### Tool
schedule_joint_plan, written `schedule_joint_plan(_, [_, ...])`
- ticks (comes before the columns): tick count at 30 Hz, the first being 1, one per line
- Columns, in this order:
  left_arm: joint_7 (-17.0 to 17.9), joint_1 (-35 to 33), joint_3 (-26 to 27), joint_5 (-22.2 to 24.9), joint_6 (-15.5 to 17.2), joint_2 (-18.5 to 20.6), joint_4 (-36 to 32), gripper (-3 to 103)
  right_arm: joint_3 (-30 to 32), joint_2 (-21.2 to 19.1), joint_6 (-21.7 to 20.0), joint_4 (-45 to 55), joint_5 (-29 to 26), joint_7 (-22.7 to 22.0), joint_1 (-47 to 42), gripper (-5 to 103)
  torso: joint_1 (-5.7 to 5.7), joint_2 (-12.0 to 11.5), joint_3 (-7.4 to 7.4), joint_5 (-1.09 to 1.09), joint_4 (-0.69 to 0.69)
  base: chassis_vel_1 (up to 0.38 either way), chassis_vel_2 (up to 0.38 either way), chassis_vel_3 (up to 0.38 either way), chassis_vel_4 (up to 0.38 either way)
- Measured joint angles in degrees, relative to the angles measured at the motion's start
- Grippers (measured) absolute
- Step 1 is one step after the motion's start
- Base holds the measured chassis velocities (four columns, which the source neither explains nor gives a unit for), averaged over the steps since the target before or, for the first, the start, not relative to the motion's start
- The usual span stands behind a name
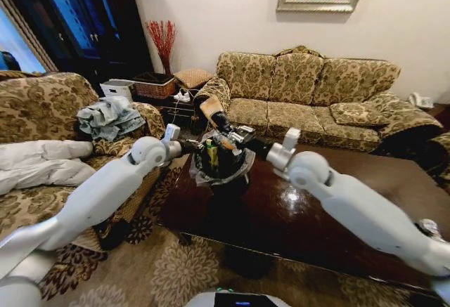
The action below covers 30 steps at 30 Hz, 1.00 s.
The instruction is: Move to the front of the table and place the trash on the table into the trash bin.
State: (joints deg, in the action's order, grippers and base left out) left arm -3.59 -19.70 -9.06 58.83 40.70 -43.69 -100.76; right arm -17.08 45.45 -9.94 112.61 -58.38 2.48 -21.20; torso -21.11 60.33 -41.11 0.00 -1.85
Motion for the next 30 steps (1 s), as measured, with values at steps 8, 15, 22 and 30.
schedule_joint_plan(8, [-0.36,0.51,-0.44,0.33,0.11,-0.78,1.18,2,-0.11,0.98,0.22,-0.63,3.33,-0.02,-1.4,37,0.01,0.0,0.01,0.01,-0.01,0.0,0.0,0.0,0.0])
schedule_joint_plan(15, [-1.15,0.17,0.12,0.17,-0.01,-0.29,1.24,2,1.66,-1.5,0.64,0.14,6.55,1.89,-3.94,59,0.01,0.0,0.01,0.01,0.0,0.0,0.0,0.0,0.0])
schedule_joint_plan(22, [-1.15,0.11,0.3,0.14,-0.05,-0.36,0.41,2,2.92,-2.14,0.76,2.01,7.12,0.49,-6.76,86,0.01,0.0,0.01,0.01,-0.01,0.0,0.0,0.0,0.0])
schedule_joint_plan(30, [1.01,-7.51,6.58,-1.04,-1.24,1.05,-4.69,2,14.71,-5.99,-0.73,8.39,3.12,-13.41,-12.95,100,0.01,0.0,0.01,-0.02,-0.01,0.0,0.0,0.0,0.0])
